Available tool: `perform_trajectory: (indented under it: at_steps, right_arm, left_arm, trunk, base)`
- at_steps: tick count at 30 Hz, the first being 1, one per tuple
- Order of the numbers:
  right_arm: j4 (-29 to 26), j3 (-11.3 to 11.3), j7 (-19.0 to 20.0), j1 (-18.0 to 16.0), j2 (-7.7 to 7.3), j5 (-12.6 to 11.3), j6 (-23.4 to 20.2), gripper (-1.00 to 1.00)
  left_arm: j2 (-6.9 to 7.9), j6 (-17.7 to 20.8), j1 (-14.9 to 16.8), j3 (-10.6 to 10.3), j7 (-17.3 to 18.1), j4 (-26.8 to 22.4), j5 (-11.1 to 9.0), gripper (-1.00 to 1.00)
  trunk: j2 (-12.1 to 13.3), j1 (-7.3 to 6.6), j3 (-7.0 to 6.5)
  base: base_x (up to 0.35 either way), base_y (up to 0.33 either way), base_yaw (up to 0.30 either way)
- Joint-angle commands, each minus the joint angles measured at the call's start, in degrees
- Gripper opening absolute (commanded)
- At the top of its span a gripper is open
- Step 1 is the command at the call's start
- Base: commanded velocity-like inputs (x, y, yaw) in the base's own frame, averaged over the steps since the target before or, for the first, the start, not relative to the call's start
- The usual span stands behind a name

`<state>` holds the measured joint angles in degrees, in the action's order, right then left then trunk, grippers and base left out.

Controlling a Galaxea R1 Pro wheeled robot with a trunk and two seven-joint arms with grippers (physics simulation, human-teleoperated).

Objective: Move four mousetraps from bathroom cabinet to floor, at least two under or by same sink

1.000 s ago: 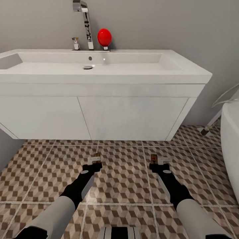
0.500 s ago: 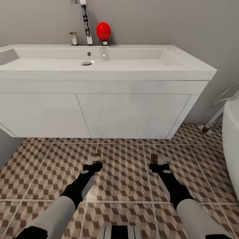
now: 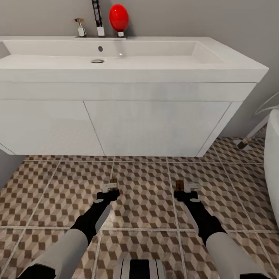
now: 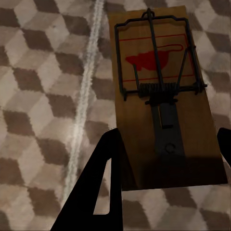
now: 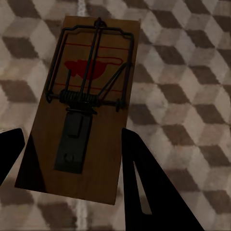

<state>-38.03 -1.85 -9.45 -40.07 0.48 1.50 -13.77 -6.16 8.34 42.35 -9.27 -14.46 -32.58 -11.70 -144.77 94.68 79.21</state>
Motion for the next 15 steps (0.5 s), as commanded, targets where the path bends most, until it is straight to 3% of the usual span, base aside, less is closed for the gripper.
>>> perform_trajectory:
  at_steps: [1, 15]
  right_arm:
    - [-0.11, -0.15, -0.14, -0.01, -0.01, 0.0, -0.38, -1.0]
    - [0.01, -0.05, -0.17, -0.01, 0.22, -0.13, -0.38, -1.0]
  left_arm:
    - [0.05, 0.26, 0.02, -0.4, -0.48, -0.11, -0.52, -1.0]
    - [0.23, 0.49, 0.02, -0.42, -0.67, 0.08, -0.45, -1.0]
  trunk:
    - [-0.03, 0.01, 0.27]
    - [-0.22, 0.37, 3.37]
  base:
    - [0.0, 0.0, 0.0]
    - [0.0, 0.0, 0.0]
